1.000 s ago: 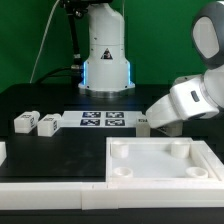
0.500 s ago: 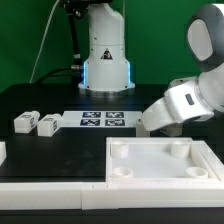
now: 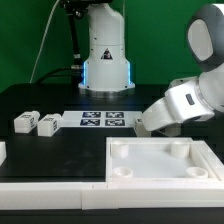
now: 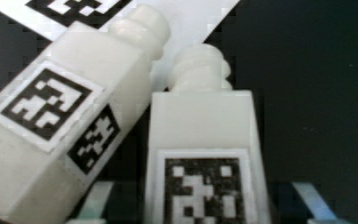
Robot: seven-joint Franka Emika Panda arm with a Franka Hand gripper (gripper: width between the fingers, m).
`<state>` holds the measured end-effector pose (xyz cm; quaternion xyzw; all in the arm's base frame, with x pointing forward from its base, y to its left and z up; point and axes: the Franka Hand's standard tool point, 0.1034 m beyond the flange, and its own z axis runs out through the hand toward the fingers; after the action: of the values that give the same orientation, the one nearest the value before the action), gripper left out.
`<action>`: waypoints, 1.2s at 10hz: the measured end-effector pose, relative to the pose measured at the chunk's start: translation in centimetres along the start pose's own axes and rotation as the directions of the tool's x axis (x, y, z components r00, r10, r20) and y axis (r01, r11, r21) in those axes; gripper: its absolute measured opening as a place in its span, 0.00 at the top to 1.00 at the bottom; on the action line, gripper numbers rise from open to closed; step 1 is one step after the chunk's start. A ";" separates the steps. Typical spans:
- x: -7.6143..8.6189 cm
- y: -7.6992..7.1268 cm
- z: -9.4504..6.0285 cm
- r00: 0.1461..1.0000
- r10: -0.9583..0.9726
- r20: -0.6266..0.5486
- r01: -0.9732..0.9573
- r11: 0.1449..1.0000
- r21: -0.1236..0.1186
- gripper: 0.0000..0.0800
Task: Assemble one leg
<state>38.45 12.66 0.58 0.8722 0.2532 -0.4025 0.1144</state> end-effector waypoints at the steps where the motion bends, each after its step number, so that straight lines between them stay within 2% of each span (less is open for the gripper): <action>1: 0.0 0.0 0.0 1.000 0.000 0.000 0.000 1.000 0.000 0.64; 2: -0.1 0.0 -0.2 1.000 0.001 0.002 -0.001 1.000 0.000 0.64; 5: -3.3 1.3 -4.2 0.999 0.039 0.002 -0.039 0.999 0.005 0.64; 7: -4.5 1.9 -5.3 0.999 0.050 -0.010 -0.050 0.999 0.004 0.64; 8: -3.7 2.1 -5.6 0.996 0.051 -0.071 -0.051 0.999 0.003 0.64; 9: -3.2 2.2 -6.0 0.982 0.054 -0.183 -0.054 0.999 0.001 0.64; 10: -3.1 2.3 -6.4 0.937 0.057 -0.343 -0.061 0.998 0.000 0.64; 11: -3.9 2.2 -5.8 0.916 0.059 -0.397 -0.064 0.998 0.002 0.64; 12: -3.0 2.4 -6.4 0.868 0.063 -0.492 -0.068 0.998 0.007 0.64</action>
Offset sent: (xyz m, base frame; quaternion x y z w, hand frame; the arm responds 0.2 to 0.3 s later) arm 0.0073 -0.0053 0.0680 0.0058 -0.0378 0.0132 0.9992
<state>42.20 12.18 7.03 0.9534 0.2465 -0.1620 0.0642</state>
